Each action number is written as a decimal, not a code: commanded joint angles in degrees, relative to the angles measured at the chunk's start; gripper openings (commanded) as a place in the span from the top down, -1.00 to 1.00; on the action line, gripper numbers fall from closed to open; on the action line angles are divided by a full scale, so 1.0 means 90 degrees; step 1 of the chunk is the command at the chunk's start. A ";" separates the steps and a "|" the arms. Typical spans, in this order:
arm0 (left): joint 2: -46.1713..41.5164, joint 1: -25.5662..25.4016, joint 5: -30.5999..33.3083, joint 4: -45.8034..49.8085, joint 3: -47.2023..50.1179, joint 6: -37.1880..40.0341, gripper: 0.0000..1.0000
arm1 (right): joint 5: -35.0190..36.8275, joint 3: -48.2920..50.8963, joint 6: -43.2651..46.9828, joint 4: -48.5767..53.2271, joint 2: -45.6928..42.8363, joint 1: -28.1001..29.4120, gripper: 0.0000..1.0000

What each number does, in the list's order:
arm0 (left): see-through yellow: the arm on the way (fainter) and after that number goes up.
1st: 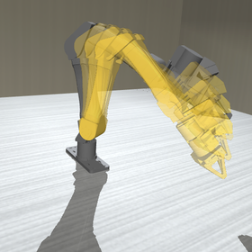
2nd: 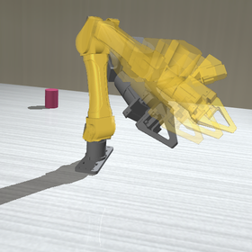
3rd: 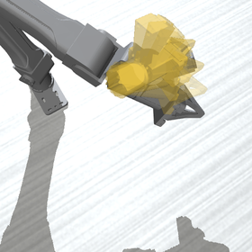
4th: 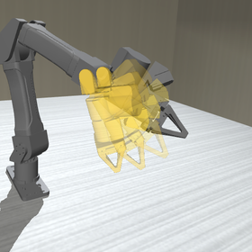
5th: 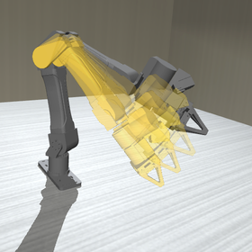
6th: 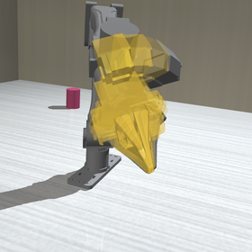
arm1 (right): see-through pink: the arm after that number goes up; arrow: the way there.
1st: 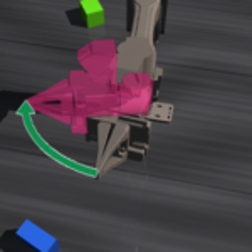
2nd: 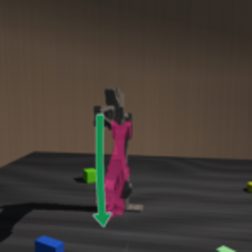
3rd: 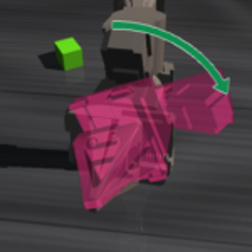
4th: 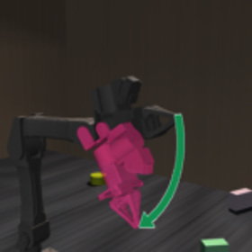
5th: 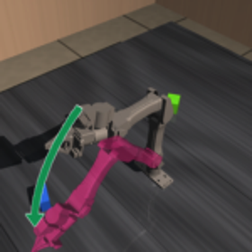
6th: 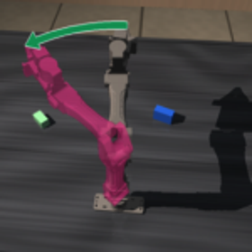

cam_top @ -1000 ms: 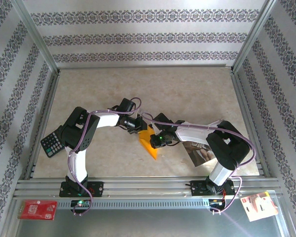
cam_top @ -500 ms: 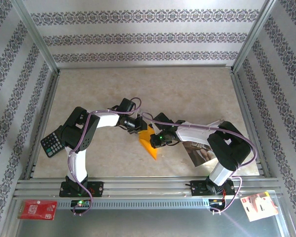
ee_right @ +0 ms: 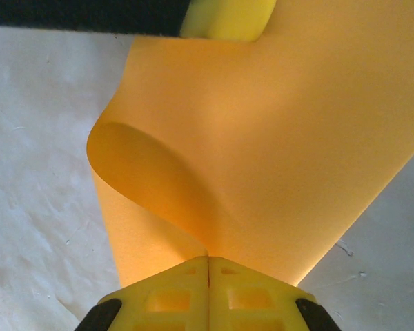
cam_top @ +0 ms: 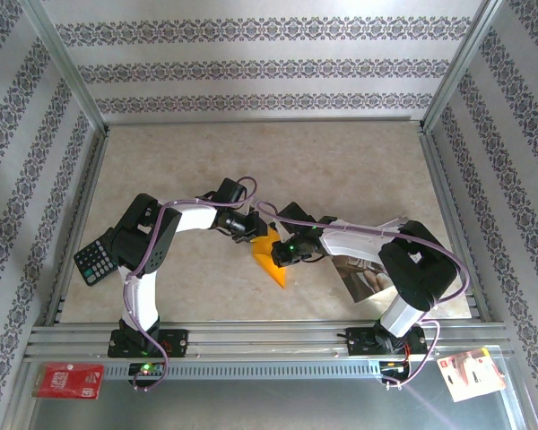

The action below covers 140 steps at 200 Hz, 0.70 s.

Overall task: Fold a paper plane with a square sheet of paper (pick it up from the middle)
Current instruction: Third fold the triangle at the center of the table.

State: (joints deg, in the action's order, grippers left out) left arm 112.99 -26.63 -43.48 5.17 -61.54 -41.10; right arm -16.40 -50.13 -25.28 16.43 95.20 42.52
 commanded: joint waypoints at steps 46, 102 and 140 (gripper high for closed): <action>0.0250 -0.0084 0.0216 0.0456 -0.0018 0.0092 0.75 | 0.0028 0.0061 0.0051 -0.0032 0.0167 0.0012 0.87; 0.0254 -0.0078 0.0193 0.0428 -0.0023 0.0058 0.75 | 0.0042 0.0154 0.0025 -0.0119 0.0279 0.0017 0.88; 0.0218 -0.0080 0.0183 0.0422 -0.0033 0.0043 0.74 | 0.0060 0.0179 0.0025 -0.0138 0.0311 0.0012 0.88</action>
State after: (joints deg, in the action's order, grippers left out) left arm 112.99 -26.63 -43.51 5.17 -61.54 -41.12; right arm -16.38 -49.32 -25.30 15.64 96.66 42.52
